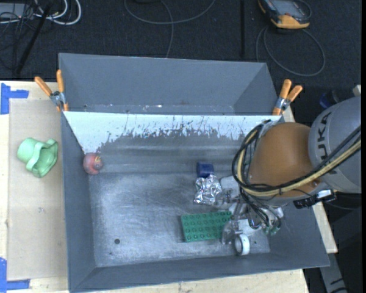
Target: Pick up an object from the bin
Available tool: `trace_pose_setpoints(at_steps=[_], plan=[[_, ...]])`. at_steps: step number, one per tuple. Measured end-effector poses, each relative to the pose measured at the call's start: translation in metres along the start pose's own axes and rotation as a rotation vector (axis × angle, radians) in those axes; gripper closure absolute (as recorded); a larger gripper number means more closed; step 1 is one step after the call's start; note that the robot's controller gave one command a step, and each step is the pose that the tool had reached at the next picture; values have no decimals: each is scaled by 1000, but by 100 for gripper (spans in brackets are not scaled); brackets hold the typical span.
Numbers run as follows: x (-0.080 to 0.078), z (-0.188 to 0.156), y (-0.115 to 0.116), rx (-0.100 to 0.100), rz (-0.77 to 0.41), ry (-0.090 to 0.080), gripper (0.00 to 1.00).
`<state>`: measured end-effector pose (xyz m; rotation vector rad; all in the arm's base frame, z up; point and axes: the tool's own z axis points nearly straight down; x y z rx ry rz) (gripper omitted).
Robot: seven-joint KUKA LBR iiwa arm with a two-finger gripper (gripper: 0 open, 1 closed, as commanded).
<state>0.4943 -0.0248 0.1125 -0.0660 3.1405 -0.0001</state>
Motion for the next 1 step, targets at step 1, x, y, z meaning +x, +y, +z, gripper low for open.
trace_pose_setpoints(at_steps=[1], plan=[[0, -12, 0, 0, 0, 0, 100]])
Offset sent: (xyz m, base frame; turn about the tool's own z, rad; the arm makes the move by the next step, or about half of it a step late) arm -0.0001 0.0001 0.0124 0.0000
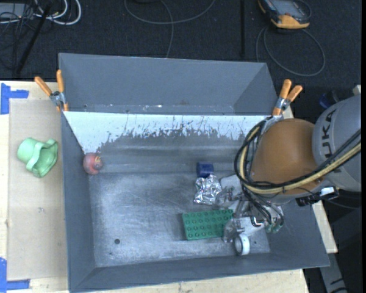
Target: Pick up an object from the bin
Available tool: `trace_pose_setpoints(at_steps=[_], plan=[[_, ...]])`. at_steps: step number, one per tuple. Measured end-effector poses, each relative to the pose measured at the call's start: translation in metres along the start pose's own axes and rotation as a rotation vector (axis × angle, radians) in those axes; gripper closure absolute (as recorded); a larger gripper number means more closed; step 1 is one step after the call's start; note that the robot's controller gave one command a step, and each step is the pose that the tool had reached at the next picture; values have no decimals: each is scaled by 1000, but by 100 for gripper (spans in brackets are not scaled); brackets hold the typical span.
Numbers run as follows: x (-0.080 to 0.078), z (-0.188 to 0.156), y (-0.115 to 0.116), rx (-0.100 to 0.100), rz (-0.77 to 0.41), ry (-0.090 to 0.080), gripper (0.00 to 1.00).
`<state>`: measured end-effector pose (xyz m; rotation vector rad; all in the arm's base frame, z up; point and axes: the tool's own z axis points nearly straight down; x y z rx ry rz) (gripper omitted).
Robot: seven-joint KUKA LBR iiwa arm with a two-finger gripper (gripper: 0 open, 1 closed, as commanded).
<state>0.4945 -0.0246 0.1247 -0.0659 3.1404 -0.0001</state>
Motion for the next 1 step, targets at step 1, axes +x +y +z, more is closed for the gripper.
trace_pose_setpoints(at_steps=[1], plan=[[-1, -38, 0, 0, 0, -2, 100]])
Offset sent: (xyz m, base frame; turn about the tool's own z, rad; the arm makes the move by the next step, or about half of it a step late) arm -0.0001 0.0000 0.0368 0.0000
